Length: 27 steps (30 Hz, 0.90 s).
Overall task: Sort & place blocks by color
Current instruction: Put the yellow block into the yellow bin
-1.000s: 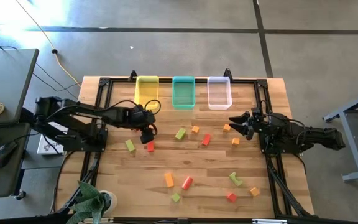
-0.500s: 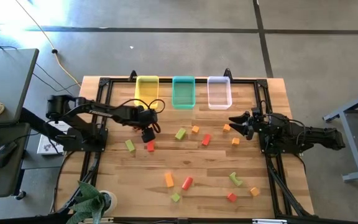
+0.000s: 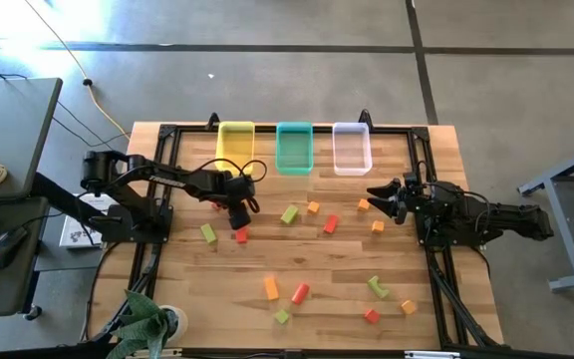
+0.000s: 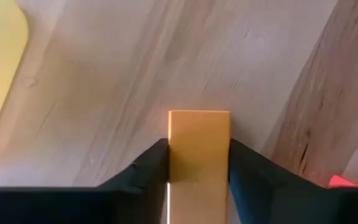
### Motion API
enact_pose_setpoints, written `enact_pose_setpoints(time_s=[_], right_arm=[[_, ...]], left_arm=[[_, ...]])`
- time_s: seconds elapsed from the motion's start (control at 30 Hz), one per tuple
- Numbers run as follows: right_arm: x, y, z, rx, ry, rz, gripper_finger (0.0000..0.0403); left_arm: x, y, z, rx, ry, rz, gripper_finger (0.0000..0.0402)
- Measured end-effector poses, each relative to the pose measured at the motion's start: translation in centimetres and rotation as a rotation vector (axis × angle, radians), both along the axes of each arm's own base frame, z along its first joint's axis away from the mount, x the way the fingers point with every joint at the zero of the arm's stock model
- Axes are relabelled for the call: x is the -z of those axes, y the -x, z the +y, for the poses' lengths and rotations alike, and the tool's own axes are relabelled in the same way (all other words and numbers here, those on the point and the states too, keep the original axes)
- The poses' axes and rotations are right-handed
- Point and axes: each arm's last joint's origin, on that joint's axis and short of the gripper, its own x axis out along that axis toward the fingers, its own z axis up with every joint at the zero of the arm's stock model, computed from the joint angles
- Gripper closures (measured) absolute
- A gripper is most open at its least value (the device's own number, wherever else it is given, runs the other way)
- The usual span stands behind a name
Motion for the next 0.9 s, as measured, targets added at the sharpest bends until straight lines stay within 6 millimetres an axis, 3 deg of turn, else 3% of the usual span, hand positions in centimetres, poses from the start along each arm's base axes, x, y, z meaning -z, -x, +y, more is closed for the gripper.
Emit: enact_pose_setpoints(time_s=[0.07,0.33,0.6,0.9], right_arm=[[0.0,0.0,0.0,0.0,0.0,0.0,0.0135],[0.0,0.0,0.0,0.0,-0.001,-0.001,0.0135],[0.0,0.0,0.0,-0.001,0.007,0.001,0.0135],[0.0,0.0,0.0,-0.003,-0.001,-0.001,0.0135]], left_arm=[[0.0,0.0,0.0,0.009,0.0,0.001,0.0308],[-0.9,-0.9,0.2,0.014,0.038,-0.049,0.0307],[-5.6,-2.8,1.2,-0.025,-0.01,-0.184,0.0307],[-10.0,-2.8,5.8,-0.249,-0.202,-0.26,0.0307]])
